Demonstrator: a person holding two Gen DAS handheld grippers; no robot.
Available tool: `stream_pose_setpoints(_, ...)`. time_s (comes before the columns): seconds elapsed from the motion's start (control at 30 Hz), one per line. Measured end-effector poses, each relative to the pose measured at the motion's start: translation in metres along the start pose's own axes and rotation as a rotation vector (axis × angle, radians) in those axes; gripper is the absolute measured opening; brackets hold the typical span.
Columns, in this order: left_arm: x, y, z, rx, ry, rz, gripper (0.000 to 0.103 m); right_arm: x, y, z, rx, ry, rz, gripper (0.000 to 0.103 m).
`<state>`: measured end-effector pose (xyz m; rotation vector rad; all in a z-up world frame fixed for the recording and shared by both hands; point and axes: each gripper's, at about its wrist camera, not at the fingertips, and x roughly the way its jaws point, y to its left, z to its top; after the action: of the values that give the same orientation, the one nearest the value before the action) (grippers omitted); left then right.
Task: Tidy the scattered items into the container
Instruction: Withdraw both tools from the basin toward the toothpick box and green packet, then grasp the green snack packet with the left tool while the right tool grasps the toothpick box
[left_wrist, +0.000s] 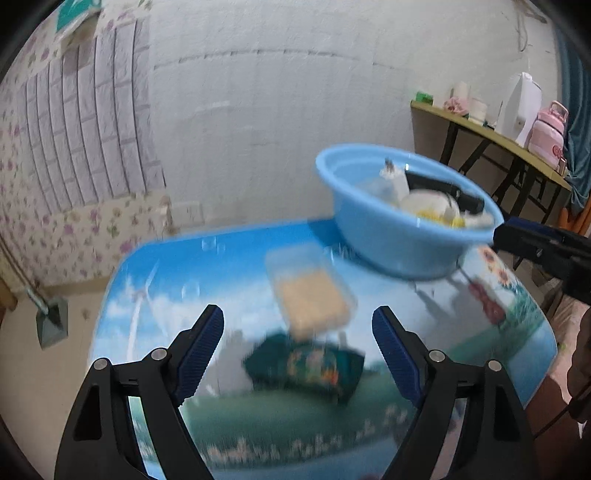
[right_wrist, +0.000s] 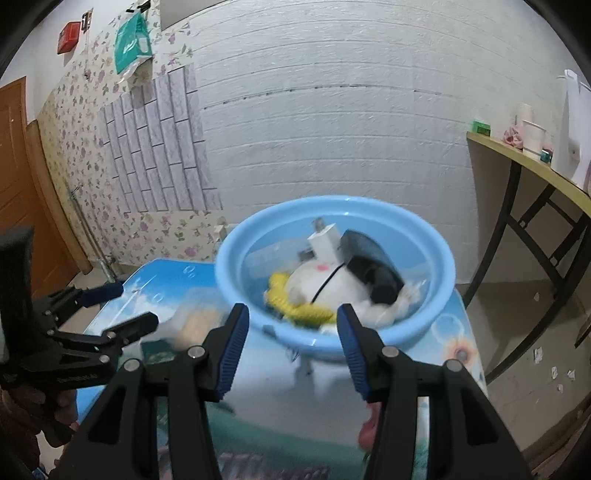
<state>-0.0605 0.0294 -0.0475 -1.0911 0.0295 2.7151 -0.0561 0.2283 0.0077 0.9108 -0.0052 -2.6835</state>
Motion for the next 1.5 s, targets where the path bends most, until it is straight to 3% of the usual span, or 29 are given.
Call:
stream_pose_setpoints(0.2,0.011,0.007,-0.025,-0.011,0.078,0.014,0.083,-0.002,0.011,-0.018,-0.004,0.049,0.029,0.049)
stream_pose_setpoints(0.4,0.028,0.004,-0.028,-0.010,0.144,0.019,0.083,0.009,0.017,-0.028,0.001,0.098,0.051,0.049)
stream_pose_setpoints(0.77,0.047,-0.002,-0.023,0.037,0.168,0.006,0.083,0.038,0.018,-0.033,0.031,0.173,0.078,0.049)
stream_pose_setpoints(0.83,0.047,-0.001,-0.022,0.041,0.162,0.000,0.073,0.044,0.019,-0.033,0.034,0.186,0.080,0.049)
stream_pose_setpoints(0.87,0.047,0.000,-0.022,0.043,0.159,-0.011,0.063,0.045,0.020,-0.033,0.037,0.189,0.081,0.049)
stream_pose_setpoints(0.93,0.046,0.003,-0.022,0.040,0.153,-0.024,0.059,0.051,0.022,-0.033,0.050,0.205,0.088,0.049)
stream_pose_setpoints(0.97,0.044,0.005,-0.022,0.037,0.144,-0.027,0.051,0.053,0.021,-0.034,0.053,0.210,0.088,0.049)
stream_pose_setpoints(1.0,0.041,0.008,-0.021,0.033,0.129,-0.011,0.037,0.056,0.023,-0.034,0.053,0.219,0.082,0.049)
stream_pose_setpoints(1.1,0.041,0.021,-0.019,-0.008,0.141,-0.056,0.028,0.064,0.031,-0.033,0.040,0.231,0.076,0.054)
stream_pose_setpoints(1.2,0.042,0.025,-0.024,-0.004,0.147,-0.033,0.024,0.072,0.037,-0.033,0.054,0.242,0.095,0.063)
stream_pose_setpoints(1.5,0.037,0.033,-0.030,-0.006,0.130,-0.074,0.025,0.104,0.067,-0.019,0.012,0.257,0.122,0.069)
